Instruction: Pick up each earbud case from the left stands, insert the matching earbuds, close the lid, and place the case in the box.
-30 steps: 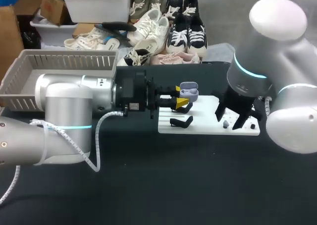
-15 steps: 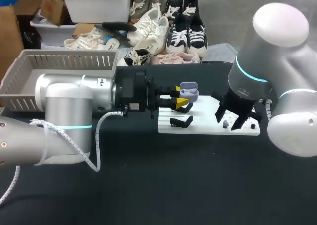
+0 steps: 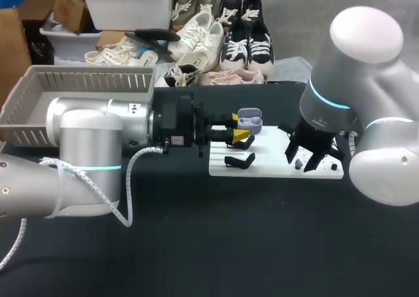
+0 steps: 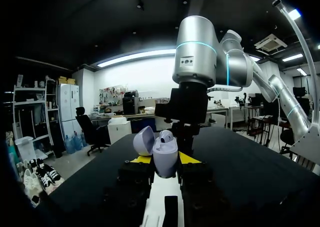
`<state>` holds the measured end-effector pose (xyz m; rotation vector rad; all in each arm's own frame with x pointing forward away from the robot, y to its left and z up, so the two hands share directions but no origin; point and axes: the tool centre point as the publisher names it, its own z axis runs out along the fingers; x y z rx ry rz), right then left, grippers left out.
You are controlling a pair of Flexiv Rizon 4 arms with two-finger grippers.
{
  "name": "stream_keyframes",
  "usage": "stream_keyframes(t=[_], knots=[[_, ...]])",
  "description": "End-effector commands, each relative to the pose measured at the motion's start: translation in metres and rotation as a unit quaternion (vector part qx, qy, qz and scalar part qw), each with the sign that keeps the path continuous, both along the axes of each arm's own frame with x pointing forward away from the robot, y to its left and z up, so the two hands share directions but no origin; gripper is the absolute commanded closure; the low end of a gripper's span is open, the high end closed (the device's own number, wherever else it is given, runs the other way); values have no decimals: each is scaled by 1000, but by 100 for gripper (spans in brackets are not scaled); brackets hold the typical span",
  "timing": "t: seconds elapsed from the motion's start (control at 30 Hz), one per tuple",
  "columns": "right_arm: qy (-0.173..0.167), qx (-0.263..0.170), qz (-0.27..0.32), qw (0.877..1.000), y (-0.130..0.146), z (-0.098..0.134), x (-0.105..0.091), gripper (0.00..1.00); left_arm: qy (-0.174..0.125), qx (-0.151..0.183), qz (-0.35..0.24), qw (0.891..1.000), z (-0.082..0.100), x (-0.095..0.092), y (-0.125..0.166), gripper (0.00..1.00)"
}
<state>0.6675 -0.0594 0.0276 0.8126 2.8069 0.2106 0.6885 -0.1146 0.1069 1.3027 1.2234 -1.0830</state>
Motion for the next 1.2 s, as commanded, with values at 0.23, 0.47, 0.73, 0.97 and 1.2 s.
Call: stream_keyframes(t=[0.23, 0.47, 0.73, 0.97, 1.2], knots=[[2, -4, 0, 1000, 1, -3, 3, 75, -1, -1, 2, 1000, -1, -1, 0, 100], [7, -4, 4, 1000, 2, -5, 4, 100, -1, -1, 2, 1000, -1, -1, 0, 100], [11, -5, 7, 1000, 0, -5, 5, 100, -1, -1, 2, 1000, -1, -1, 0, 100], [10, 0, 5, 1000, -3, -2, 5, 100, -1, -1, 2, 1000, -1, -1, 0, 100], [1, 4, 4, 1000, -5, 11, -1, 100, -1, -1, 2, 1000, -1, -1, 0, 100]])
